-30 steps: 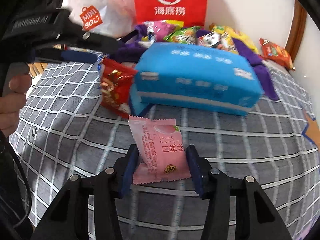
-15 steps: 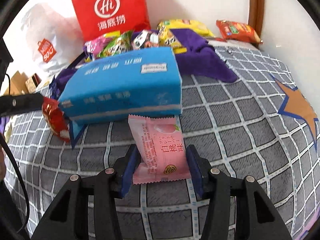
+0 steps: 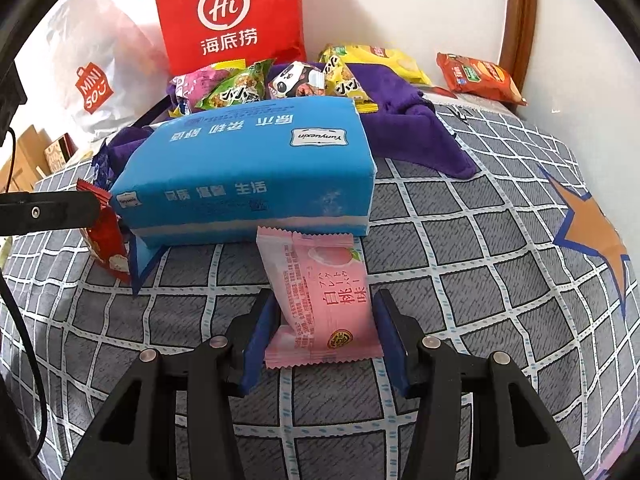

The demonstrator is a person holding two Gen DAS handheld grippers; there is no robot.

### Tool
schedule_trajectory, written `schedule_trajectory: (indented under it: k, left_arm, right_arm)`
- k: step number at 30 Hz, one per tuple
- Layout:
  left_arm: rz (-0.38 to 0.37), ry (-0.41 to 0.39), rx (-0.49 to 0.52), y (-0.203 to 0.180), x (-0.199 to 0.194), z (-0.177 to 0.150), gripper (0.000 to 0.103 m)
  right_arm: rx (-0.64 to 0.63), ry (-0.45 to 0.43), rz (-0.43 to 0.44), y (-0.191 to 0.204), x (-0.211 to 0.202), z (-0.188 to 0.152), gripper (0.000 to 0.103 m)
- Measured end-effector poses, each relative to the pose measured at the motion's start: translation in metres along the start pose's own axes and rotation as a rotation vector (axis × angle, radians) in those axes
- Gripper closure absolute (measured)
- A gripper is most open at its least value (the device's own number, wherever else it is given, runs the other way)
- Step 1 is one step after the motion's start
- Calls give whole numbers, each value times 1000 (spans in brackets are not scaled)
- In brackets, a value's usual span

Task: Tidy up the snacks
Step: 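Grasp the pink peach candy packet with the right tool, then grasp the red wrapped candy packet with left tool while right tool holds pink packet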

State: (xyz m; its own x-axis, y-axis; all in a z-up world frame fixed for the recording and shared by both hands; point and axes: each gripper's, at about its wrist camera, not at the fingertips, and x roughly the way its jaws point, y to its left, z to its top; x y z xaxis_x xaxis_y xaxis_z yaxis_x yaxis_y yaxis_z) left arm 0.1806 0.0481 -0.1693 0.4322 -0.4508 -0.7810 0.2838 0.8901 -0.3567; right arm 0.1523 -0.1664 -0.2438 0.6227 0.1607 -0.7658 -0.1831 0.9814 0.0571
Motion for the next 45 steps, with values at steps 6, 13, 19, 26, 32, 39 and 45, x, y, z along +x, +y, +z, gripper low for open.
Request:
schedule_trajectory:
  k: [6, 13, 19, 26, 32, 39, 45]
  left_arm:
    - [-15, -26, 3, 0, -6, 1, 62]
    - [-36, -25, 6, -2, -6, -1, 77]
    - [13, -1, 18, -4, 0, -1, 64]
    - [46, 23, 10, -3, 10, -2, 49]
    - [16, 17, 18, -5, 10, -3, 71]
    - [-1, -7, 44, -10, 4, -3, 79]
    - [-20, -35, 55, -13, -4, -4, 79]
  right_arm:
    - [3, -4, 2, 0, 0, -1, 52]
    - [0, -4, -1, 0, 0, 0, 52]
    - [-3, -6, -8, 1, 0, 0, 52]
    - [-4, -7, -10, 1, 1, 0, 52]
    - [-6, -7, -8, 1, 1, 0, 52]
    - [-6, -8, -8, 1, 1, 0, 52]
    - [-7, -8, -9, 1, 1, -1, 52]
